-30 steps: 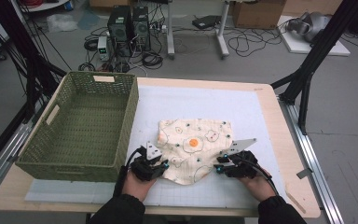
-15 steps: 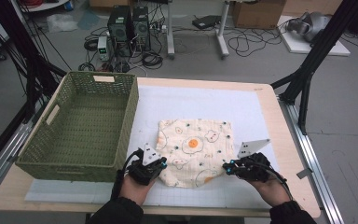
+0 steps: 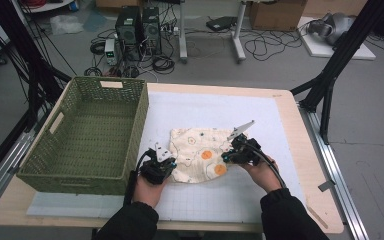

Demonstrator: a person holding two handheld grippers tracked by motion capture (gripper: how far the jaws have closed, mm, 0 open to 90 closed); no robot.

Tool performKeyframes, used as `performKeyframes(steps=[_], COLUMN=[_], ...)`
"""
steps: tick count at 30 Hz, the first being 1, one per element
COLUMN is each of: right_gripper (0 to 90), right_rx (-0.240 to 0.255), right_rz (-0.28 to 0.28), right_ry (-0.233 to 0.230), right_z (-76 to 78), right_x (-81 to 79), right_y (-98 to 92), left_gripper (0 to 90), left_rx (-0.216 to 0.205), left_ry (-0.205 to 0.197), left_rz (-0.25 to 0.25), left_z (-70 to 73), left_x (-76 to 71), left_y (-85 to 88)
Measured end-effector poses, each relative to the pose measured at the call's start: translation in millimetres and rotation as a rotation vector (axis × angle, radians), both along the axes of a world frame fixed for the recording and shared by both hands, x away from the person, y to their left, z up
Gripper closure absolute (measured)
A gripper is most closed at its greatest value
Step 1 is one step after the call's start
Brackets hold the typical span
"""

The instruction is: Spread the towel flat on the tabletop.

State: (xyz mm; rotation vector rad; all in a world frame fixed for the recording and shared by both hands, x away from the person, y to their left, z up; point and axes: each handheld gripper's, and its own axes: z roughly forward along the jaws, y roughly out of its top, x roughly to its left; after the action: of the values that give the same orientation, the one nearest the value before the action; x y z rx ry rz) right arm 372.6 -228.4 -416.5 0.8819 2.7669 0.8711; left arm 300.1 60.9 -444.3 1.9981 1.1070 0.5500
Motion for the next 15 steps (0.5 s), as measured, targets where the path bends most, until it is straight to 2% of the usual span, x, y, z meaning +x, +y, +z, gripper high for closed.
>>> performKeyframes(steps=[4, 6, 9, 15], right_gripper=[83.8, 79.8, 76.4, 76.1], right_rx=[0.038, 0.026, 0.038, 0.082], right_rz=[-0.044, -0.04, -0.041, -0.024], right_ry=[-0.004, -0.032, -0.052, -0.154], right_z=[-9.4, -8.0, -1.0, 17.5], right_x=[13.0, 12.2, 5.5, -19.1], right_y=[1.2, 1.1, -3.5, -20.9], left_gripper=[88.4, 88.0, 88.0, 88.0], left_rx=[0.015, 0.038, 0.026, 0.034], left_ry=[-0.01, -0.017, -0.014, -0.014], left_rz=[0.006, -0.002, -0.001, 0.0], left_z=[-3.3, -3.1, -3.3, -3.6], left_x=[5.3, 4.5, 3.9, 4.0], left_y=[-3.5, -4.1, -3.6, -3.9])
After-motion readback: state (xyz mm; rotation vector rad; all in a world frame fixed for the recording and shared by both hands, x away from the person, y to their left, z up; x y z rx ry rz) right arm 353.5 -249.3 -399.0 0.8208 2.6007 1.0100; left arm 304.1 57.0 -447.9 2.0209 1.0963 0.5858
